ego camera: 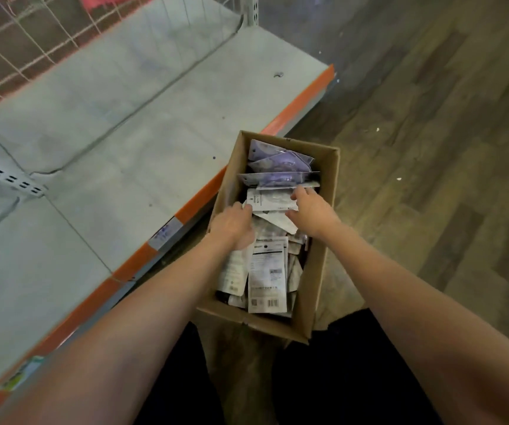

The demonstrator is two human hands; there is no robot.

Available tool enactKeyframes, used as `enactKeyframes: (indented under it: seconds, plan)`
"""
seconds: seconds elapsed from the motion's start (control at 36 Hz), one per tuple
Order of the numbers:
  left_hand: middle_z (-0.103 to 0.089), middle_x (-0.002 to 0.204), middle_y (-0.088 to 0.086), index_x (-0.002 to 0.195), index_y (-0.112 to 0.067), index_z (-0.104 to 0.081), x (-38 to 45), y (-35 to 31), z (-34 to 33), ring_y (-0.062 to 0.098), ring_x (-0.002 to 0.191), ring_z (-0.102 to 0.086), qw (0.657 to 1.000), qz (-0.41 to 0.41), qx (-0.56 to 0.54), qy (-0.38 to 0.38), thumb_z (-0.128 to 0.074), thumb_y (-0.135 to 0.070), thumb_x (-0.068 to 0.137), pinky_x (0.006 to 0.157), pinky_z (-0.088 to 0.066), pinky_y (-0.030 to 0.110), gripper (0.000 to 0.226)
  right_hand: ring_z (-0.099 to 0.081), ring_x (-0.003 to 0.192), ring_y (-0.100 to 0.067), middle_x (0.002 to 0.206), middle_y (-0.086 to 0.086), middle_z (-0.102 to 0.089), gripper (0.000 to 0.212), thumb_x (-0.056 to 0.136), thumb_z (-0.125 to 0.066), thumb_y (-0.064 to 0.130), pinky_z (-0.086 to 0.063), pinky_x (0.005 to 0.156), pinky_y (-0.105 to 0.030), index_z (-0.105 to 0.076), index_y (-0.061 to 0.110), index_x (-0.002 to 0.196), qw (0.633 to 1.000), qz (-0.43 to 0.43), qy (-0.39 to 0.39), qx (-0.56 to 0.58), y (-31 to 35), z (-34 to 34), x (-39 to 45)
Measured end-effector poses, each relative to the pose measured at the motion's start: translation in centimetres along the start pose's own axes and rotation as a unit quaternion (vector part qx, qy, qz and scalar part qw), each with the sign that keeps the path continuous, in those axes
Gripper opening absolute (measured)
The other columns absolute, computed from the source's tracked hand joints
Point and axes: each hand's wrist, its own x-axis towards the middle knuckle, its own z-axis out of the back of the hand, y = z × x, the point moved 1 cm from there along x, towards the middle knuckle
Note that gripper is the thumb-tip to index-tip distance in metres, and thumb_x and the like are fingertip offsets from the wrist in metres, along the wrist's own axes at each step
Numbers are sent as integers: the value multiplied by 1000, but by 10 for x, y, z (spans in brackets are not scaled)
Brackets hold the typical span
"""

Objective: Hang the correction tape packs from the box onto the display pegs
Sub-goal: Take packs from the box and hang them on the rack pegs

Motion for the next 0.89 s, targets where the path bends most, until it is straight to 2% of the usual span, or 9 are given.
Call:
enactKeyframes:
  seconds: [0.11,0.28,0.42,0.53,0.61,0.67,0.75,0.83,0.89]
  plan:
    - [-47,126,14,130,-9,-42,31,8,-24,32,115,-50,1000,-21,-11,-16,-51,-25,91,92,-44,42,43,-51,118,-31,135,-16,-47,42,96,-54,22,-42,96,-37,-43,5,132,998,10,-54,11,-8,-6,29]
    - [-48,133,15,130,-6,-46,39,16,-55,30,122,-48,998,-26,-58,-17,-54,-18,91,101,-40,36,42,-49,120,-31,133,-16,-51,43,97,-53,22,-41,95,-35,-43,2,134,996,26,-74,32,5,-2,42]
    - [-50,126,14,126,-8,-48,31,24,-67,30,117,-51,998,-30,-49,4,-54,-15,89,97,-44,38,38,-51,115,-29,128,-15,-54,41,94,-56,22,-42,93,-35,-46,4,130,998,38,-41,-1,8,-13,31]
    - [-48,134,13,135,-10,-45,42,23,-69,29,121,-49,998,-45,-34,15,-52,-20,91,101,-43,40,45,-51,116,-29,130,-14,-51,44,94,-57,24,-41,92,-33,-45,6,133,999,29,-27,-25,5,-17,29]
    - [-44,141,12,140,-13,-41,45,24,-80,31,126,-45,995,-61,35,70,-54,-22,90,102,-41,41,52,-51,116,-28,131,-14,-51,45,94,-57,24,-42,91,-34,-44,7,134,999,31,-30,-30,8,-17,27]
    - [-46,138,13,134,-10,-45,41,23,-85,31,126,-44,992,-68,84,64,-58,-17,88,99,-39,39,49,-51,115,-28,130,-13,-51,45,94,-58,24,-42,91,-34,-44,7,133,998,33,-28,-35,9,-17,25]
    - [-52,127,14,120,-6,-57,39,23,-83,30,118,-47,993,-71,87,34,-58,-11,86,92,-43,36,34,-51,116,-27,131,-13,-51,44,94,-59,25,-41,91,-33,-45,8,132,999,35,-17,-34,8,-16,21]
    - [-55,110,13,103,-4,-64,41,27,-72,29,109,-52,996,-79,4,29,-52,-8,87,86,-44,34,20,-50,119,-27,132,-11,-52,43,94,-58,25,-41,93,-32,-47,8,132,1000,23,-4,-9,6,-14,19]
    - [-53,93,9,88,-4,-62,41,28,-56,28,99,-56,992,-99,-73,4,-50,-4,87,77,-42,31,12,-49,121,-27,133,-10,-53,42,95,-58,26,-41,96,-32,-49,9,132,1000,14,4,9,3,-13,18]
